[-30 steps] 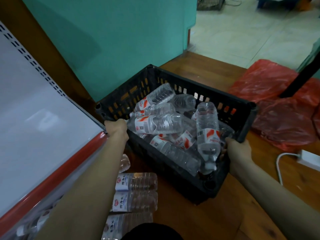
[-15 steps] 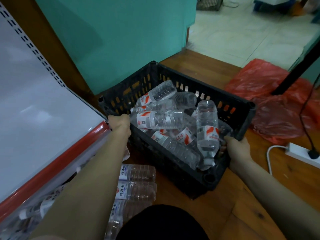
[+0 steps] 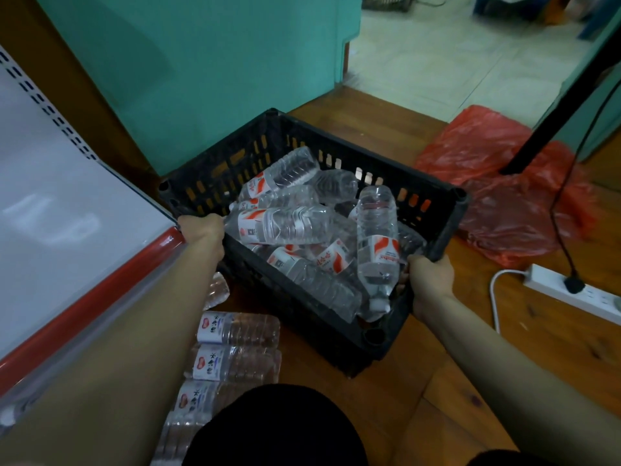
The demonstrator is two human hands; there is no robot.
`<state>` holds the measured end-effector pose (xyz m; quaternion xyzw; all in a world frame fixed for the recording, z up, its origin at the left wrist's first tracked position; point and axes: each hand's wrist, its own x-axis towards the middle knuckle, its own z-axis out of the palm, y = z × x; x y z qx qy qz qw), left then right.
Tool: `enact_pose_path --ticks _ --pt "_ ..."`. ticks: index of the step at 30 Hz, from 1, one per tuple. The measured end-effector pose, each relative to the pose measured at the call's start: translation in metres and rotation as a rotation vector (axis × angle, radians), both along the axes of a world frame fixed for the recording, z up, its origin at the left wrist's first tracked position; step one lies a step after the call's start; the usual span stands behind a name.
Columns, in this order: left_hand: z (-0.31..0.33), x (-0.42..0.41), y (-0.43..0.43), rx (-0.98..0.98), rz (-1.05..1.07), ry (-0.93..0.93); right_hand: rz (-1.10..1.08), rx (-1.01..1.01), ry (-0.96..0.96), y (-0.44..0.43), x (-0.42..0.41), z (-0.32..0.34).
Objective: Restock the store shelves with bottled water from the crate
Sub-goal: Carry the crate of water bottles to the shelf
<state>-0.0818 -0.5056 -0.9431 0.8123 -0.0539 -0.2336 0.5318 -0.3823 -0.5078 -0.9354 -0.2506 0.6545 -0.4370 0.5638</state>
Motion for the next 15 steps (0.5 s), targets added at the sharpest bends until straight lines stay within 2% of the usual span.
enact_pose_path --ticks 8,12,15 --pt "0.005 -0.006 0.001 0.088 -0.028 -0.063 0.028 0.007 0.024 -0.007 -0.002 0.0" --pt "0.007 -0.01 0.01 0.008 -0.085 -0.072 0.149 0.027 -0.025 -0.004 -0.012 0.002" --pt "0.007 -0.029 0.021 -0.008 -0.115 -0.169 0.226 0.054 -0.047 -0.001 -0.019 0.005"
